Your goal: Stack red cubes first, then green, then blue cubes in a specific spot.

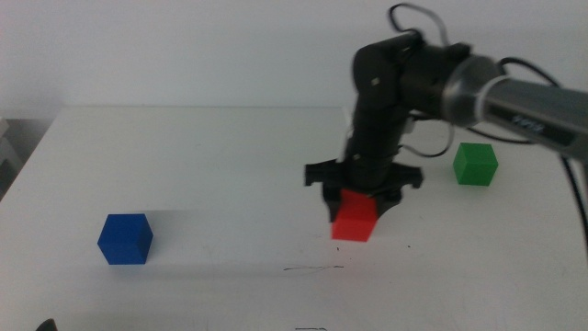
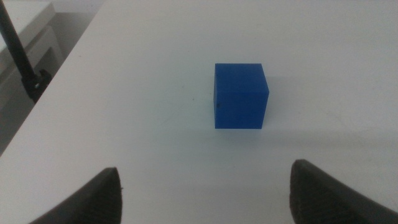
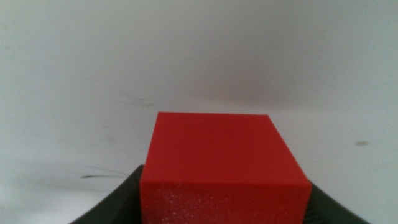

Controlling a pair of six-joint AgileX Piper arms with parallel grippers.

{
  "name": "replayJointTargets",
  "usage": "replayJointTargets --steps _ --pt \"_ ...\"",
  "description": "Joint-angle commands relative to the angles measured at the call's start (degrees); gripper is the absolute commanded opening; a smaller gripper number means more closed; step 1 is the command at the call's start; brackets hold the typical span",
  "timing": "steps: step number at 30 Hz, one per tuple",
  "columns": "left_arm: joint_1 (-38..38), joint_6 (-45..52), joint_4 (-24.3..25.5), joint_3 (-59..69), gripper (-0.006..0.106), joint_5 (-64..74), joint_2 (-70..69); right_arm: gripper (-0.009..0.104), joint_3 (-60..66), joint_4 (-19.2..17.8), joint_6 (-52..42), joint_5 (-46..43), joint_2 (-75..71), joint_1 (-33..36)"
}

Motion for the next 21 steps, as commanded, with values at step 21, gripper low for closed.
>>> replayJointTargets --steps 21 --pt "-0.2 -0.1 -0.8 -0.1 0.091 -4.4 -1.5 -0.001 -5.9 -0.2 2.8 4.1 3.4 4.9"
